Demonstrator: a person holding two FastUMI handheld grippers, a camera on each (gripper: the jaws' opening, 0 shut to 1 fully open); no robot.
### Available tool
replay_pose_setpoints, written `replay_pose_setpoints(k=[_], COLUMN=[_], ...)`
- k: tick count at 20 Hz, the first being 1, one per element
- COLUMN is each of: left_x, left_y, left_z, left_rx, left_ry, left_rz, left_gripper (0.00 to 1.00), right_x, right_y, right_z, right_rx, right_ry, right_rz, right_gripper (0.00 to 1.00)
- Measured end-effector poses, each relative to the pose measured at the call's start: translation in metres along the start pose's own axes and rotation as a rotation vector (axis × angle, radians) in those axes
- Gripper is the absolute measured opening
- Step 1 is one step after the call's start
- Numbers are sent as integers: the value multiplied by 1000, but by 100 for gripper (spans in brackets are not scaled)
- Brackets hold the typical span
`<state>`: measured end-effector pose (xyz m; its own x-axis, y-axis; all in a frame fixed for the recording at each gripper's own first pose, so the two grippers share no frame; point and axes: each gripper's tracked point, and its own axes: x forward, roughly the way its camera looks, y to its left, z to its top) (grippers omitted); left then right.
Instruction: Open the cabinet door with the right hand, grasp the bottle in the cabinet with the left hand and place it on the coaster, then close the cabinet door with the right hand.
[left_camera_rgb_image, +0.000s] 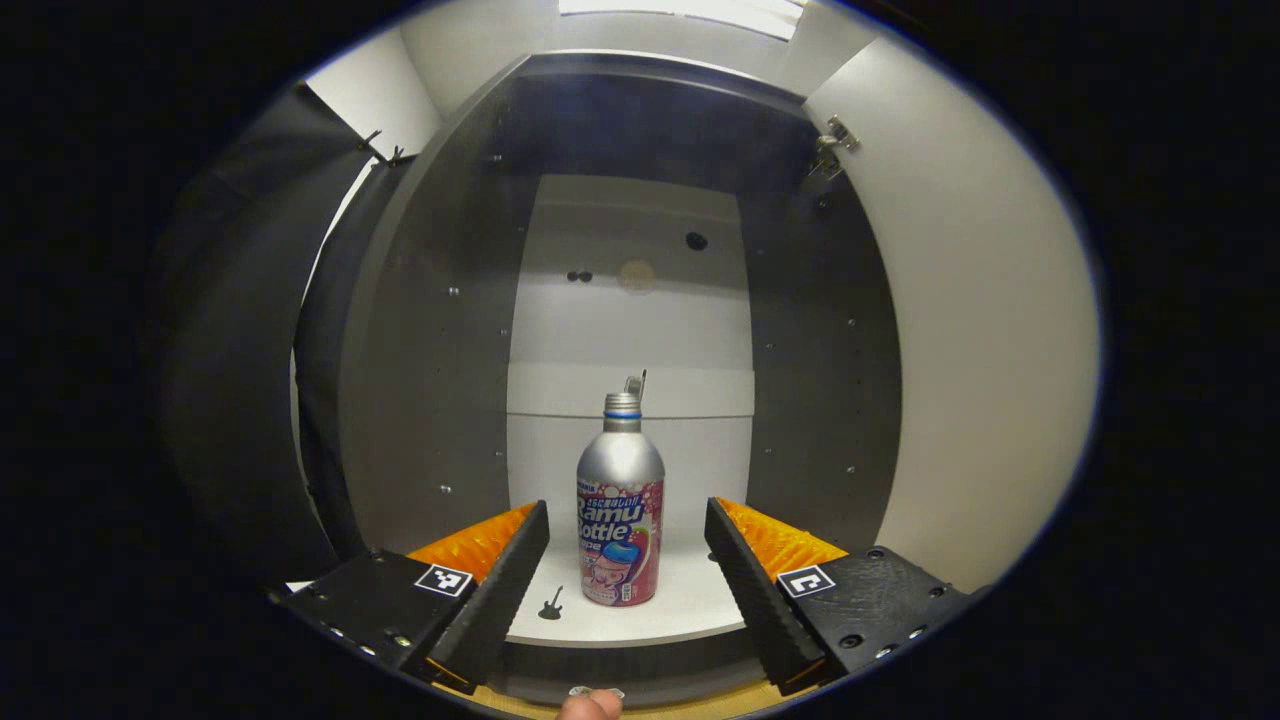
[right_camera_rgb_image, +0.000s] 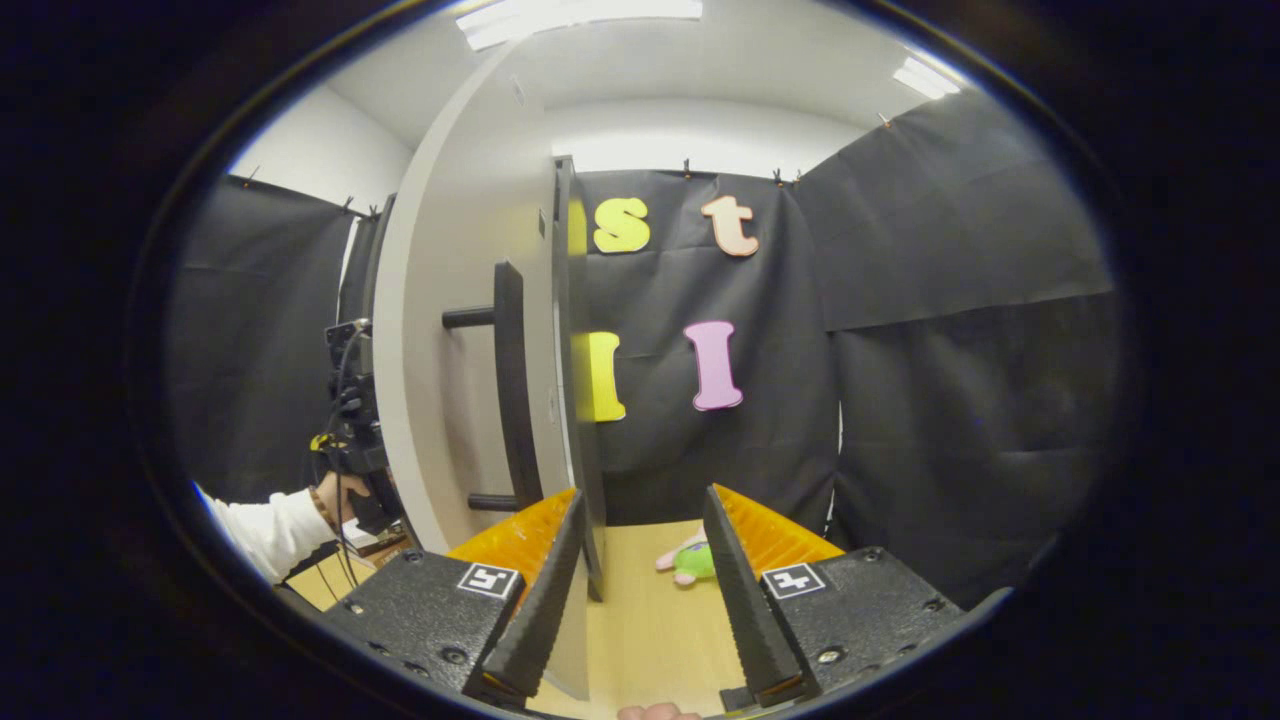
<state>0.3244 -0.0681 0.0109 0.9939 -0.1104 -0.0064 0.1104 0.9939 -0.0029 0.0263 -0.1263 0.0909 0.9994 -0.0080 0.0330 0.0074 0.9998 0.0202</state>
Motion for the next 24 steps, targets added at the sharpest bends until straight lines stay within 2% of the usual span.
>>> replay_pose_setpoints(k=[4,15,17,24], left_x=[34,69,67,49], left_y=[8,4,3,9], left_z=[-19,-26,-24,1], left_rx=[13,-48,-53,-48], left_ry=[35,36,40,-9], left_rz=[33,13,-5,-31], left_gripper=[95,95,80,78], right_x=[6,15,16,17], right_y=[-3,-8,-7,-6], right_z=[-1,-6,-6,-7], right_rx=[7,9,16,28], right_ry=[1,22,21,23], right_rz=[-15,-42,-42,-38], right_gripper=[75,75,75,75])
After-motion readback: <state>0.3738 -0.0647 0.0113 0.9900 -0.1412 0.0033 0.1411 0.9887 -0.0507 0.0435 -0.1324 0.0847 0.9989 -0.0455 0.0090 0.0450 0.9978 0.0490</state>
